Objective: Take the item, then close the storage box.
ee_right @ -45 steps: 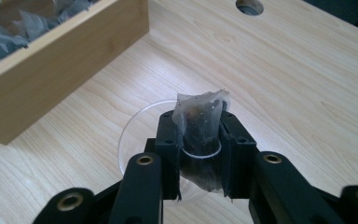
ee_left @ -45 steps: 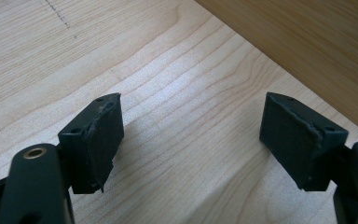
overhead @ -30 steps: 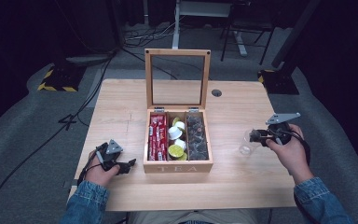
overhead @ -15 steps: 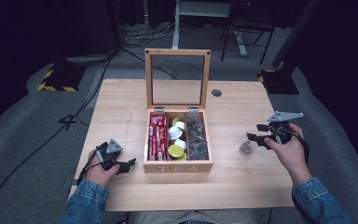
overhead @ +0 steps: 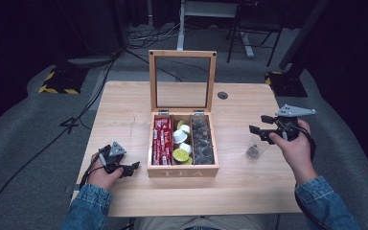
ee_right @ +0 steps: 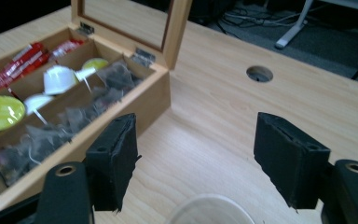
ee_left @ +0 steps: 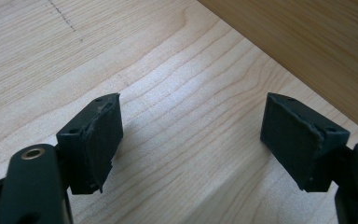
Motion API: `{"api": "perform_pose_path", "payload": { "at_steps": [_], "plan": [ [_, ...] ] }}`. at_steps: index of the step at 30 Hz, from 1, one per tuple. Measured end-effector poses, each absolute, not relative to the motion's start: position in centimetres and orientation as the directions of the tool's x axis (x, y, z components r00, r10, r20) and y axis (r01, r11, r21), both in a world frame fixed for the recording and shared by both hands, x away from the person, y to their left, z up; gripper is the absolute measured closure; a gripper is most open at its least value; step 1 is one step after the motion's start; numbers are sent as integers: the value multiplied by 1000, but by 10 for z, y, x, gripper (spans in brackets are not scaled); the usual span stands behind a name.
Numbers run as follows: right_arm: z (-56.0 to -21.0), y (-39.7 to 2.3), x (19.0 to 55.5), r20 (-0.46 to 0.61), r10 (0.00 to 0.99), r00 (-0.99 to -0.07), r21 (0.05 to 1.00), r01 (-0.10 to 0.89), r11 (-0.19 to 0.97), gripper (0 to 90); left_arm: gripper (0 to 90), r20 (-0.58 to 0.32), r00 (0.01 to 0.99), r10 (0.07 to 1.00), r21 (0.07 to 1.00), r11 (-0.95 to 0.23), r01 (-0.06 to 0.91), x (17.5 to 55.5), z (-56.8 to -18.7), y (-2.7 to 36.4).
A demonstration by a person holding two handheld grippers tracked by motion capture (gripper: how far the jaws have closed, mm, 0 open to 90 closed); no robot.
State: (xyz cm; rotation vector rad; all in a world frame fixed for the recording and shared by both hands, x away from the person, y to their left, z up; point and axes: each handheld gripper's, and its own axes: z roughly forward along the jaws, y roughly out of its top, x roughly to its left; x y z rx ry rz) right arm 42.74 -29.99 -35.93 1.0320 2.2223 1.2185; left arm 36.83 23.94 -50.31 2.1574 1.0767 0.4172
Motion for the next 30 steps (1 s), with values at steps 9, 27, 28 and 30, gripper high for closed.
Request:
{"api": "perform_pose_path", "payload": {
  "at_steps": [9,27,28,30],
  "plan": [
    [-331,-275,448,10,743,-669,879,360,313,279,213,-15,606,796,697,-426,577,368,-503,239],
    [-303,-230,499,21,718,-696,889,342,305,303,213,-24,593,805,700,-410,585,368,-504,239],
    [-302,-229,502,28,718,-696,890,344,299,299,213,-25,592,805,699,-410,586,368,-504,239],
    [-301,-226,509,34,715,-698,892,344,293,292,213,-25,594,804,699,-410,585,369,-504,239]
  ]
}}
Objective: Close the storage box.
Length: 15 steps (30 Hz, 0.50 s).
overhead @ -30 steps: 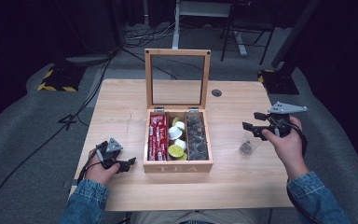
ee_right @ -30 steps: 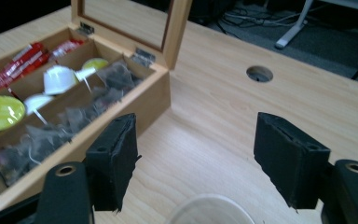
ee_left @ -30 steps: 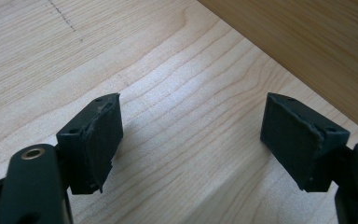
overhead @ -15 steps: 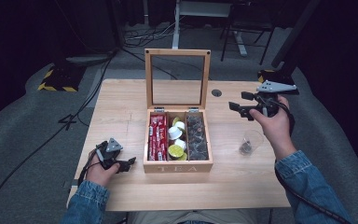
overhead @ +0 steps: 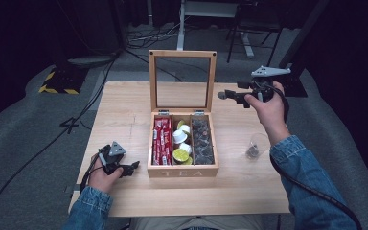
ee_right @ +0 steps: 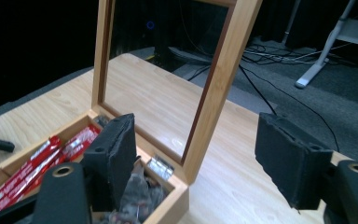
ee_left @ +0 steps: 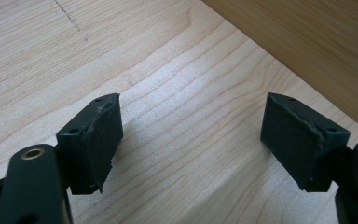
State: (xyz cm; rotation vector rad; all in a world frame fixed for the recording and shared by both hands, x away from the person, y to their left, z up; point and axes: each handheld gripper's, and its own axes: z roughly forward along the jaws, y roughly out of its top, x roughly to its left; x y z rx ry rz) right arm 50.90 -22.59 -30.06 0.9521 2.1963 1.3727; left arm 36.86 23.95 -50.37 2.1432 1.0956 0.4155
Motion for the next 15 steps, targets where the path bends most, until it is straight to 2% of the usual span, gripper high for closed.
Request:
{"api": "perform_pose_path", "payload": {
  "at_steps": [15],
  "plan": [
    [-286,-191,571,67,722,-689,911,338,238,294,212,-18,607,795,699,-424,576,372,-503,241]
  ]
}}
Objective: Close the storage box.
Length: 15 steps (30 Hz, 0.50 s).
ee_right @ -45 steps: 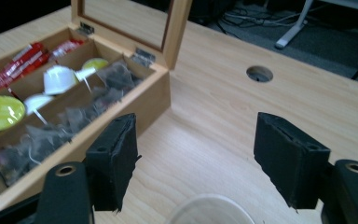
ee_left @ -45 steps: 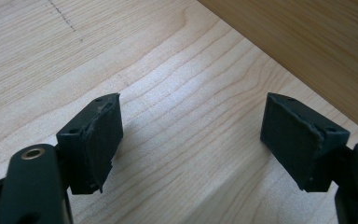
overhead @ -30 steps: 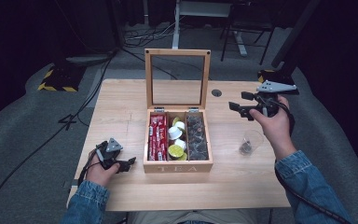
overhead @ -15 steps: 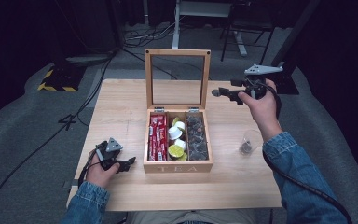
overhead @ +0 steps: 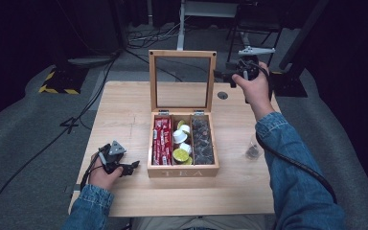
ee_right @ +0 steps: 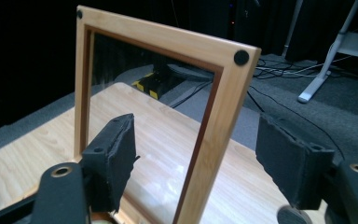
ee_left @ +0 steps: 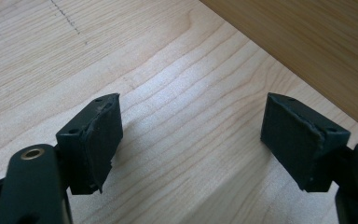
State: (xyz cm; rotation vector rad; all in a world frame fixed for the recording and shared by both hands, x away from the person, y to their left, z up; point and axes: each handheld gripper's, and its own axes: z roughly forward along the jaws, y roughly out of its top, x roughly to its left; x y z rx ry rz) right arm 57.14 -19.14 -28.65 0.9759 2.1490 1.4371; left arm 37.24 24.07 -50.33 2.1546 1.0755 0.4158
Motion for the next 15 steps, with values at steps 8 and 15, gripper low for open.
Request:
{"api": "perform_pose_path", "payload": {
  "at_steps": [8,15],
  "plan": [
    [-298,-175,596,61,742,-667,899,360,250,315,211,-23,606,795,696,-423,581,373,-503,241],
    [-308,-169,608,56,751,-658,891,372,259,346,210,-20,607,795,697,-424,579,374,-503,241]
  ]
}}
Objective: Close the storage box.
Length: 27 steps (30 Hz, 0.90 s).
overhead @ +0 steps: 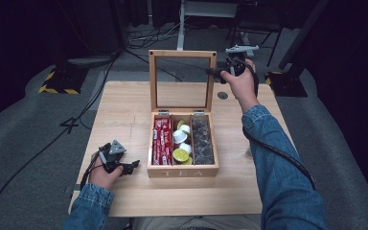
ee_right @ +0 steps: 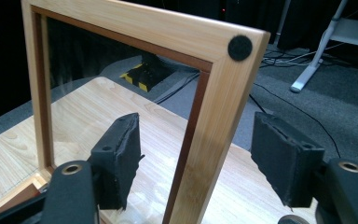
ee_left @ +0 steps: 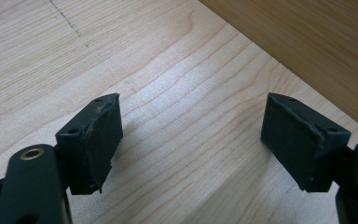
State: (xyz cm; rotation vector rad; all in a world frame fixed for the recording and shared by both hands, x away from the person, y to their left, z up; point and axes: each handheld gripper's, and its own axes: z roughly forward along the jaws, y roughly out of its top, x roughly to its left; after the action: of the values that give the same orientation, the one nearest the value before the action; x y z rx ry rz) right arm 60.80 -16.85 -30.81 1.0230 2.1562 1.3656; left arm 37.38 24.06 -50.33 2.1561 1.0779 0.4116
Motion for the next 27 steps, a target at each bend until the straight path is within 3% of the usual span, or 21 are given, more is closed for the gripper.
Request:
{"api": "perform_pose_path", "payload": {
  "at_steps": [20,27],
  "plan": [
    [-316,-166,614,74,763,-642,893,383,235,580,210,-20,606,795,696,-424,579,374,-503,241],
    [-312,-168,605,80,760,-645,897,380,228,587,210,-23,605,796,696,-422,581,374,-503,240]
  ]
}}
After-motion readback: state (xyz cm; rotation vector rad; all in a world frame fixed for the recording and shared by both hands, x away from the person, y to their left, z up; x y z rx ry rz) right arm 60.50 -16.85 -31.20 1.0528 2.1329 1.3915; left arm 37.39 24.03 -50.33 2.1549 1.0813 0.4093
